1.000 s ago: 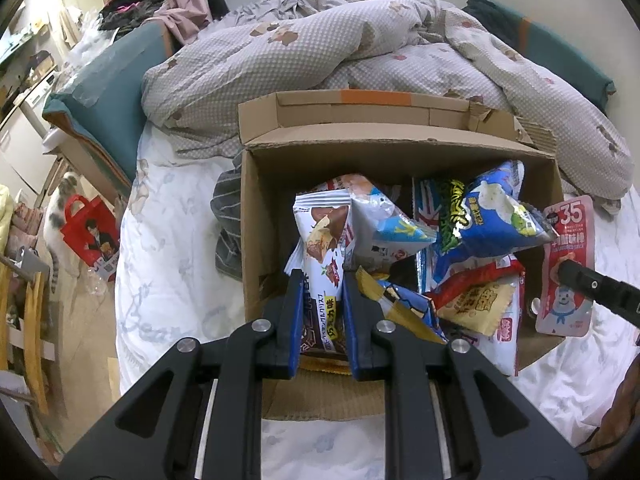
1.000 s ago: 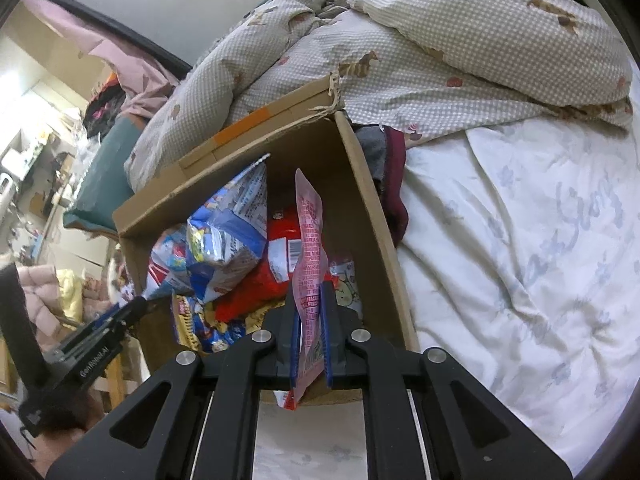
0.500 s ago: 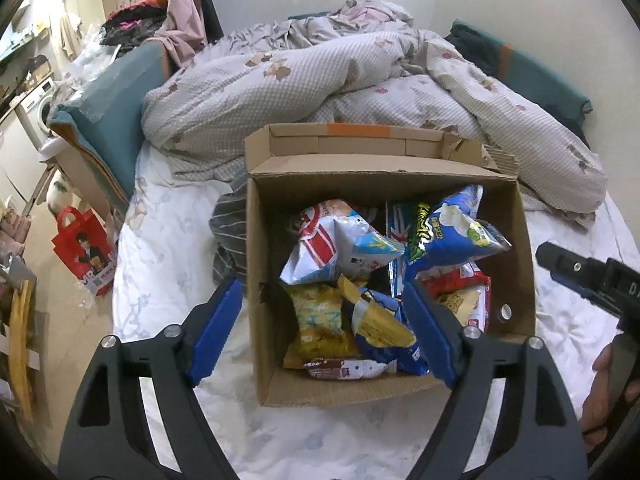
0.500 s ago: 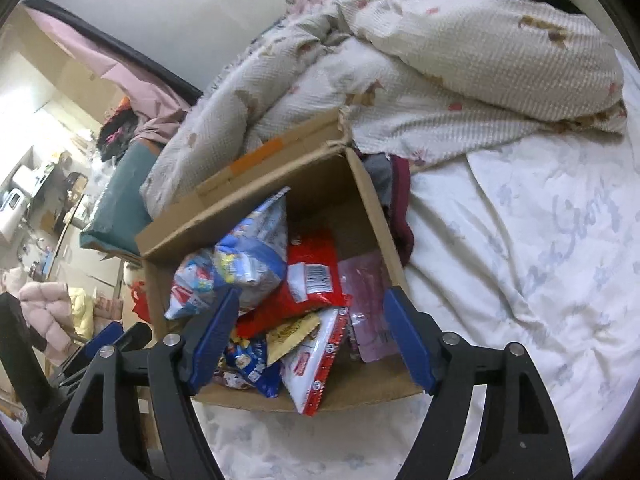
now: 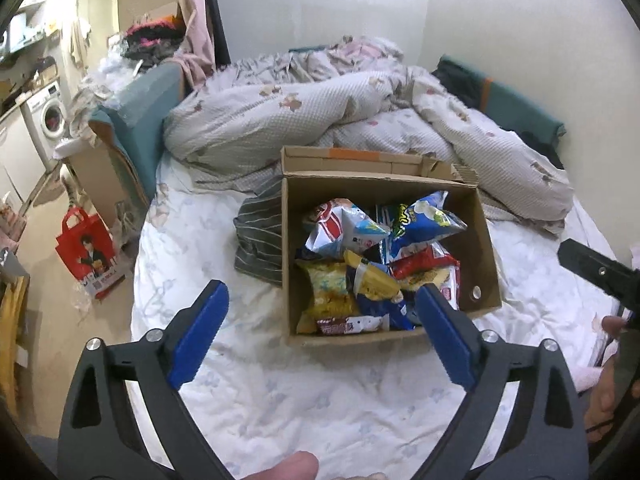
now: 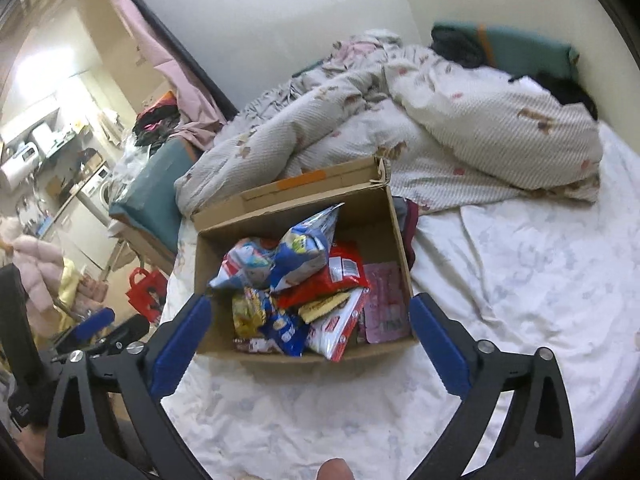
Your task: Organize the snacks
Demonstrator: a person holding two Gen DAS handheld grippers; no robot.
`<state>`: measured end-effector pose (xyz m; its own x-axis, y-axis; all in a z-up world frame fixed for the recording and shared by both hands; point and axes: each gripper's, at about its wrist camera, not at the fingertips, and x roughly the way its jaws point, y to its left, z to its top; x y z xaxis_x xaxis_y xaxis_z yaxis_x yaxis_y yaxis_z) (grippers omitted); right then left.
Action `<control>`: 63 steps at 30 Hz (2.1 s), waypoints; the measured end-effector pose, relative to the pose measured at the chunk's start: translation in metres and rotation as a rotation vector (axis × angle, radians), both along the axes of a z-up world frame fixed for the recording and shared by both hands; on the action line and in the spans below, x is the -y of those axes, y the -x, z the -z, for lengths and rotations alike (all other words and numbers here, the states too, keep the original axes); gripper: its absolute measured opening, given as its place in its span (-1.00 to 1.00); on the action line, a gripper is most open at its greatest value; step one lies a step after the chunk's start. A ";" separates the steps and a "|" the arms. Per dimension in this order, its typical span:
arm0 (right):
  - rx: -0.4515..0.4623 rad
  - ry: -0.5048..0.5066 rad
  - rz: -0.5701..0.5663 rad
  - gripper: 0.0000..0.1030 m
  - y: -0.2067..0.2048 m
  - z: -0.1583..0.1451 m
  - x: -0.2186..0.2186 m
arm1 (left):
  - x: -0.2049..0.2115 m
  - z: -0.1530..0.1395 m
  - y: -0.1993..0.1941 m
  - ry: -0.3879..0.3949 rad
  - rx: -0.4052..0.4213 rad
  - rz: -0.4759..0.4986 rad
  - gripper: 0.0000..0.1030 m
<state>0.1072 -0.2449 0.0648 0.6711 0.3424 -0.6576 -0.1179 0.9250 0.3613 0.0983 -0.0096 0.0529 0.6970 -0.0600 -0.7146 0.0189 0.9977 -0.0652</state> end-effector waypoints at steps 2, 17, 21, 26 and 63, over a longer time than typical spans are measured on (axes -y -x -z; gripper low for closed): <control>0.013 0.023 0.007 1.00 0.014 -0.001 -0.004 | -0.006 0.003 0.011 0.003 0.009 -0.014 0.99; 0.045 0.134 -0.018 1.00 0.045 0.042 -0.033 | -0.014 0.037 0.039 0.008 -0.012 -0.053 0.99; 0.048 0.162 -0.024 1.00 0.045 0.045 -0.041 | -0.013 0.035 0.038 0.025 -0.005 -0.050 0.99; 0.051 0.181 -0.035 1.00 0.047 0.046 -0.044 | -0.012 0.033 0.041 0.019 0.004 -0.044 0.99; 0.039 0.185 -0.022 1.00 0.043 0.051 -0.040 | -0.010 0.034 0.041 0.024 0.000 -0.043 0.99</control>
<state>0.0643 -0.2053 0.0134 0.6913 0.2328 -0.6840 -0.1495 0.9723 0.1798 0.0578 0.0008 0.0187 0.6995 -0.0469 -0.7130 -0.0241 0.9957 -0.0891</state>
